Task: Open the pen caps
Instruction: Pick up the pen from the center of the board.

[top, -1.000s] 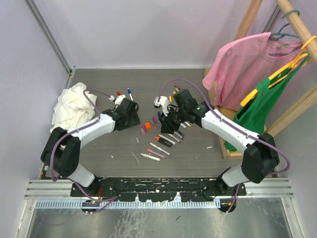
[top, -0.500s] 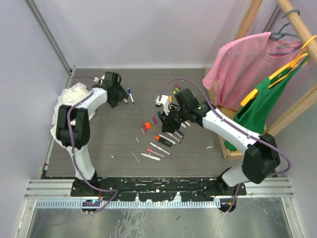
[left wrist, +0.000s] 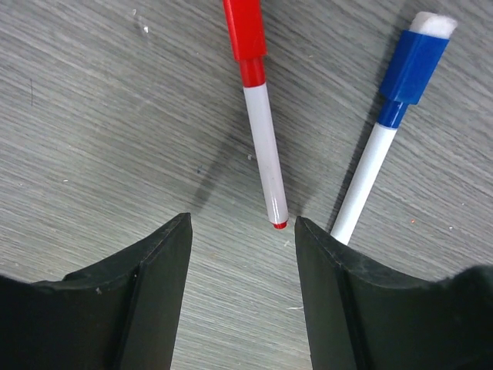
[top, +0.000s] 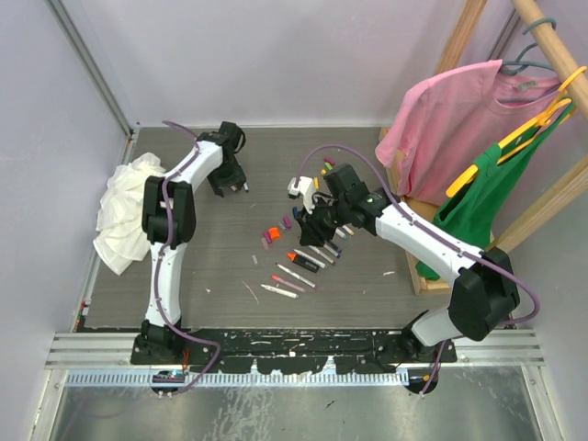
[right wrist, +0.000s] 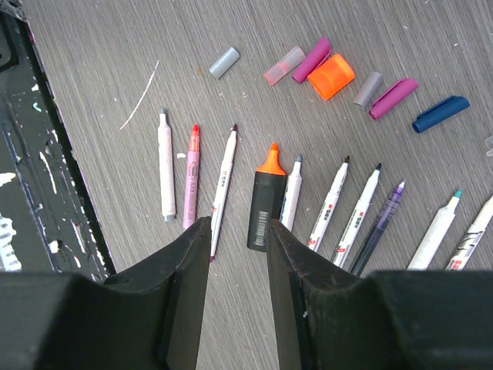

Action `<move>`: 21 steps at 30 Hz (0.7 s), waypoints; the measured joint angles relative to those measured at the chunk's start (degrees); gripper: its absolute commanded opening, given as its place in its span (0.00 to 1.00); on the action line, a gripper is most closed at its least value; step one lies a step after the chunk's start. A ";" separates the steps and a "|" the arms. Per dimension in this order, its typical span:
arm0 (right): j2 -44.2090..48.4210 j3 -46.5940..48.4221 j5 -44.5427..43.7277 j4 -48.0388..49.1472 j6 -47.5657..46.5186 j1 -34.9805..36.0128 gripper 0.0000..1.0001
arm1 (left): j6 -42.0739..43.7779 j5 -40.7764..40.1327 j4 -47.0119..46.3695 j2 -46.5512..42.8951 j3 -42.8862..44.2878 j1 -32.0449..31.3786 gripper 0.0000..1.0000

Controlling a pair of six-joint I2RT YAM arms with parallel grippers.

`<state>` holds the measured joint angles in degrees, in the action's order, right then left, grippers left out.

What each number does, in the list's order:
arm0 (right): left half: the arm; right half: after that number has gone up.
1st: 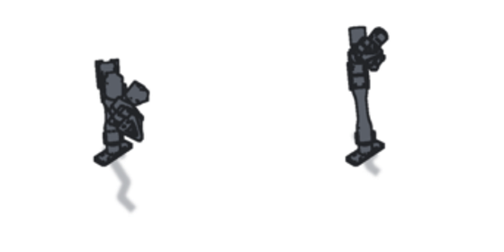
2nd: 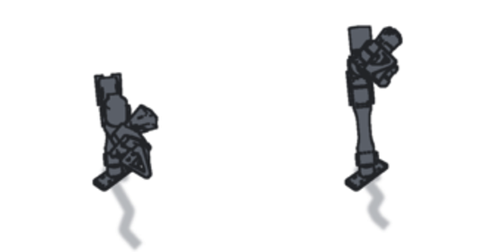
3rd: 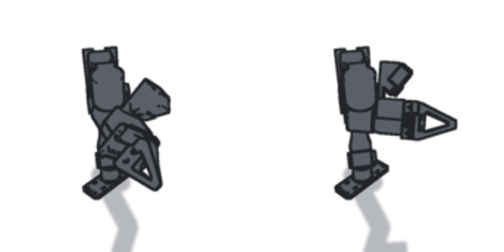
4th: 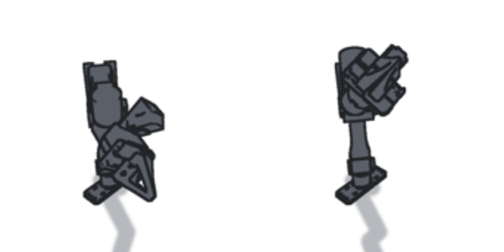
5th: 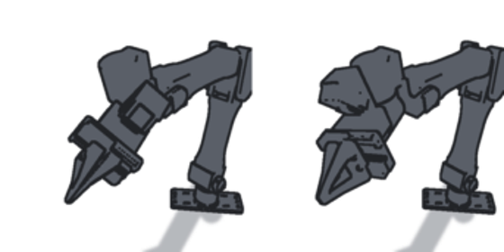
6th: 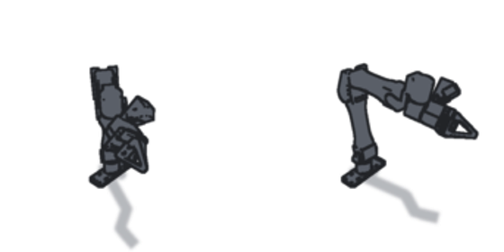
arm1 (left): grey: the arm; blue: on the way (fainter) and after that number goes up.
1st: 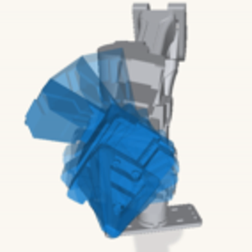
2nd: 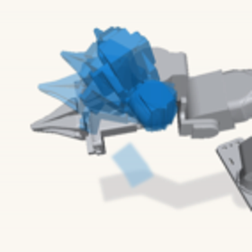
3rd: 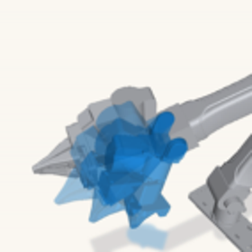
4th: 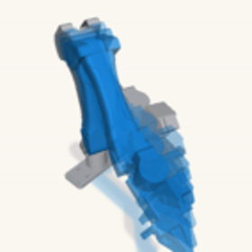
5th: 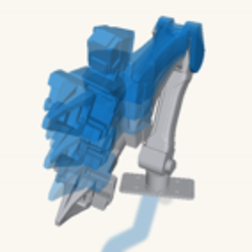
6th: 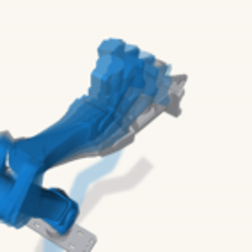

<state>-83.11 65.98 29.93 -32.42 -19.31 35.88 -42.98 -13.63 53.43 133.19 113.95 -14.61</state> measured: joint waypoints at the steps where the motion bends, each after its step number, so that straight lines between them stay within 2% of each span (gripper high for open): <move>1: 0.00 0.00 0.00 0.00 -0.02 0.00 0.41 | 0.24 -0.11 0.39 0.33 0.61 -0.07 0.57; 5: 0.00 -0.02 0.00 0.00 -0.07 0.00 0.40 | 1.05 -0.55 1.44 1.38 2.69 -0.11 0.54; 10: 0.00 -0.04 0.02 0.00 -0.07 0.00 0.41 | 2.58 -1.53 2.45 3.87 5.64 -0.09 0.46; 21: 0.00 -0.15 0.28 0.00 -0.09 -0.26 0.41 | 5.07 -1.07 3.06 5.33 8.17 0.68 0.00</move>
<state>-83.11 65.82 30.22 -32.42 -19.40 35.62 -37.91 -14.70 56.49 138.52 122.13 -13.93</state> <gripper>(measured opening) 0.406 0.119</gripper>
